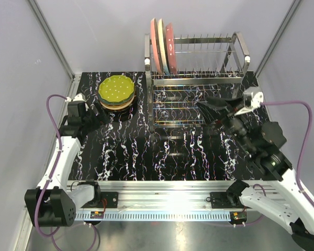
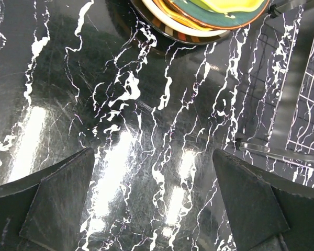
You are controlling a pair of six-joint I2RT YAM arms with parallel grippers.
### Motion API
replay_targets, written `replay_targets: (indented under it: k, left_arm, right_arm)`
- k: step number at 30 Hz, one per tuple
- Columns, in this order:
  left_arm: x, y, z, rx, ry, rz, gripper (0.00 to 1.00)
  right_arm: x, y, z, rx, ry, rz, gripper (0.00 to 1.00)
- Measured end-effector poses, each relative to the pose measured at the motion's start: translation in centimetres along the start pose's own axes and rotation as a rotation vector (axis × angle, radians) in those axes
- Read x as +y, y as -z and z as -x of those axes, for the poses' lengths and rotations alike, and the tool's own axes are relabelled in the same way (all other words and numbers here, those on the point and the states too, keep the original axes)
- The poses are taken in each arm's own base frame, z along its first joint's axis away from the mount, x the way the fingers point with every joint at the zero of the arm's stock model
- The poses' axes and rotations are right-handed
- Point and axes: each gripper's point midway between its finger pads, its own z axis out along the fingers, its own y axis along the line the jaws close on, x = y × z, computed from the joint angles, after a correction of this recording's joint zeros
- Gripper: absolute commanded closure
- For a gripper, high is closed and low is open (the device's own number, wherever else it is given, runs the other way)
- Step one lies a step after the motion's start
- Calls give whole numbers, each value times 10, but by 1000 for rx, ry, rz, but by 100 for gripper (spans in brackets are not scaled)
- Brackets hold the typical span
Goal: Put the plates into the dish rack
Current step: Grab a plate with the left arm
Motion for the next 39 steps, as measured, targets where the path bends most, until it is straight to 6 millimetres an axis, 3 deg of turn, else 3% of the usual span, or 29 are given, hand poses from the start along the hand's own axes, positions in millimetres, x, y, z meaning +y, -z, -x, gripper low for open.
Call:
replay_targets:
  k: [6,7,13,16,19,25,28,31,35,39]
  left_arm:
    - [8,-1,2,-15,1,42,1]
    - [10,-1,2,-15,2,53,1]
    - [12,-5,8,5,21,98,1]
    - [1,-8,30,-15,27,90,1]
    - [-11,-15,54,-35,27,79,2]
    - [-25,-41,87,-43,19,82,12]
    - [-27,-58,97,-35,14,94,13]
    - [-28,-77,105,-20,10,110,21]
    - [-26,-102,109,2,3,131,22]
    - [-16,-128,98,48,-2,165,26]
  right_arm:
    - [7,39,-20,47,12,69,57]
    - [7,44,-28,62,7,82,64]
    - [6,77,-105,212,-67,126,69]
    - [1,91,-142,281,-107,119,68]
    - [-3,96,-161,329,-139,101,67]
    - [-8,93,-180,402,-167,59,69]
    - [-12,93,-188,430,-166,34,70]
    - [-14,93,-188,431,-167,27,71]
    - [-14,93,-189,432,-170,26,74]
    - [-13,93,-190,437,-173,26,75]
